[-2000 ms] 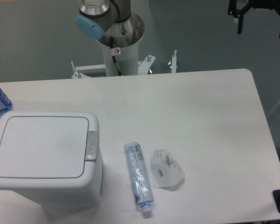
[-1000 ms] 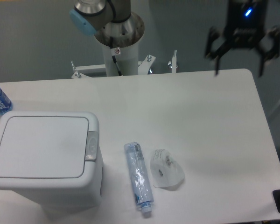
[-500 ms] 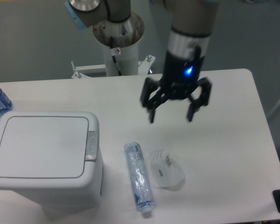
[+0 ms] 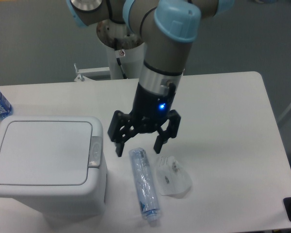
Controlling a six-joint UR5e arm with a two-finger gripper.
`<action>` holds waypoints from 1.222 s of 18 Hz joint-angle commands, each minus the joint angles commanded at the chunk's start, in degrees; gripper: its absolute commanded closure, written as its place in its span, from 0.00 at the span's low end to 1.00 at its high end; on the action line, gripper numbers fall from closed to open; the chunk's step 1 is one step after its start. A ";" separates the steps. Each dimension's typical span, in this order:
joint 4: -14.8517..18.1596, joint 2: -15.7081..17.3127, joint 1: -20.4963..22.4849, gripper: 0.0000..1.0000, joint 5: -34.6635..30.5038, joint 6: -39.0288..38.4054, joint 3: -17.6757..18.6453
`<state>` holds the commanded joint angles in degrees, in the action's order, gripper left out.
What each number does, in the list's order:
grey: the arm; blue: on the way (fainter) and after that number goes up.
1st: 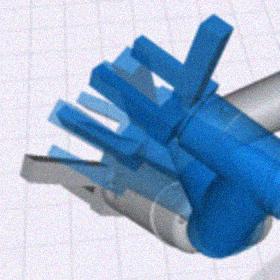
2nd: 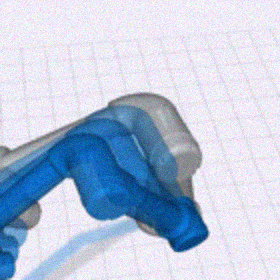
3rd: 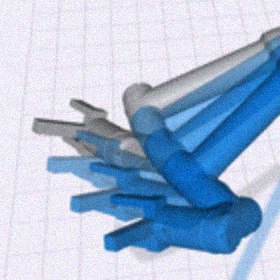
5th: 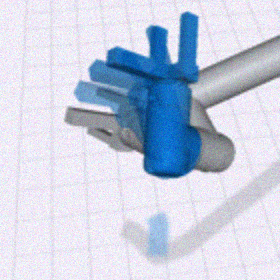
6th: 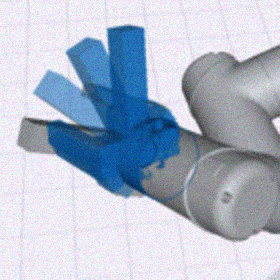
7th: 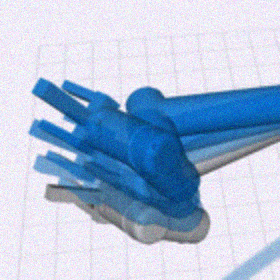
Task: Open the trash can
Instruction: 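Move the open gripper down toward the grey button on the trash can, then press the grey button on the trash can with the gripper finger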
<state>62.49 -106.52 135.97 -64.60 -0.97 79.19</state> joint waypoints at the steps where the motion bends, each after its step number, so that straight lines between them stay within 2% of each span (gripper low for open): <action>1: -0.09 0.09 -0.09 0.00 0.00 0.00 0.26; 7: -0.26 0.53 -0.88 0.00 0.00 -0.17 2.02; 22: -0.35 0.09 -1.23 0.00 -0.18 0.26 2.29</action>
<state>62.14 -106.44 134.74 -64.78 -0.70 81.47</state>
